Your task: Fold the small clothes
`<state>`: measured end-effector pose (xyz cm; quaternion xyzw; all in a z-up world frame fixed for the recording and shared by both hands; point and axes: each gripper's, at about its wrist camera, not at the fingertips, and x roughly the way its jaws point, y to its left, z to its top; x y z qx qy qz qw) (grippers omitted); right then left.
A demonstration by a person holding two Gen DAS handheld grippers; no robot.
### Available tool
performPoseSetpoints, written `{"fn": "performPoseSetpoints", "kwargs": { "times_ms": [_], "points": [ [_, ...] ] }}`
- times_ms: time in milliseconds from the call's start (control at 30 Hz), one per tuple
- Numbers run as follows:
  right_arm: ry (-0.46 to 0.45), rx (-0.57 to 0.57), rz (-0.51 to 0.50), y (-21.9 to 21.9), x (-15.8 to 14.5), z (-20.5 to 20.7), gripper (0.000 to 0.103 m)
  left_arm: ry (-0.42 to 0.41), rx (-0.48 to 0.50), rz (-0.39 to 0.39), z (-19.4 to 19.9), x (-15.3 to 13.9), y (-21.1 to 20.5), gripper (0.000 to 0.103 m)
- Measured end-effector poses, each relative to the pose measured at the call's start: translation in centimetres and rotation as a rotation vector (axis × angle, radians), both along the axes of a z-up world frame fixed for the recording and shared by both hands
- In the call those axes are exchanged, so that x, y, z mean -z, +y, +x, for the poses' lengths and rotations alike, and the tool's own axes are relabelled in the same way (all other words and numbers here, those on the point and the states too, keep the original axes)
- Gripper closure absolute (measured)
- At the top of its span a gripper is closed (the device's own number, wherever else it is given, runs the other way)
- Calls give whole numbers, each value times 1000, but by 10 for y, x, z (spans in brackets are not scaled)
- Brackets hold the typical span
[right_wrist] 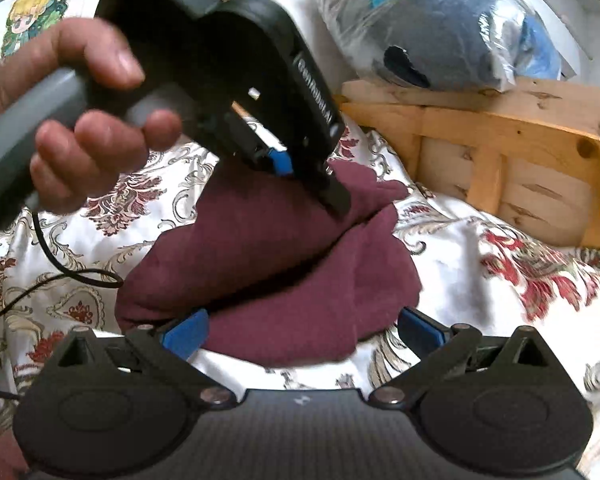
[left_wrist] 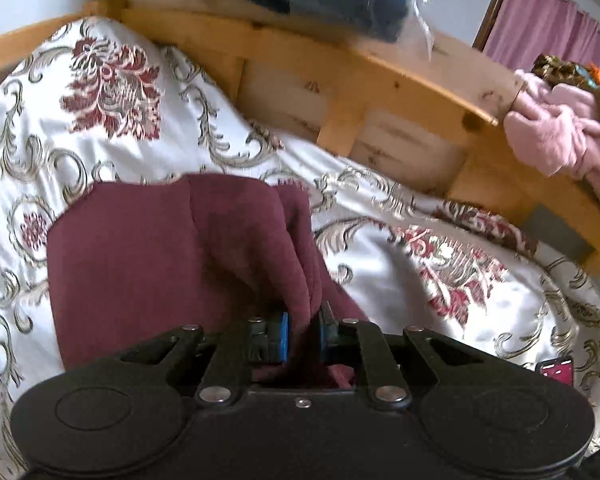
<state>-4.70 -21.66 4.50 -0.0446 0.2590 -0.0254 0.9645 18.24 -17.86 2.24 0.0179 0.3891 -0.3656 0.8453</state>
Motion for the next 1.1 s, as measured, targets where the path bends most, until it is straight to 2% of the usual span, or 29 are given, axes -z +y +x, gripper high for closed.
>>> {"fn": "performPoseSetpoints", "kwargs": {
  "times_ms": [100, 167, 233, 300, 367, 500, 600, 733, 833, 1100],
  "points": [
    [12, 18, 12, -5, 3, -5, 0, -10, 3, -6, -3, 2, 1, 83],
    [30, 39, 28, -8, 8, -7, 0, 2, 9, -42, -3, -1, 3, 73],
    [44, 62, 52, -12, 13, -7, 0, 24, 19, -75, -2, -2, 6, 55],
    [51, 76, 63, -13, 16, -10, 0, 20, 24, -90, -5, -3, 6, 53],
    [53, 77, 71, -11, 19, -16, 0, -21, 30, -65, -11, -5, 4, 52],
    [62, 64, 65, -10, 22, -17, 0, -94, 52, -71, -25, -13, 5, 23],
    [71, 64, 54, -8, 23, -16, 0, -135, 32, -73, -30, -21, 11, 13],
    [89, 50, 48, -6, 25, -12, 0, -155, 7, -12, -31, -27, 25, 7],
    [101, 43, 40, -3, 26, -11, 0, -181, -21, 1, -32, -31, 45, 3],
    [119, 47, -13, 6, 29, -8, 0, -171, -133, 58, -44, -22, 99, 1]
  ]
}}
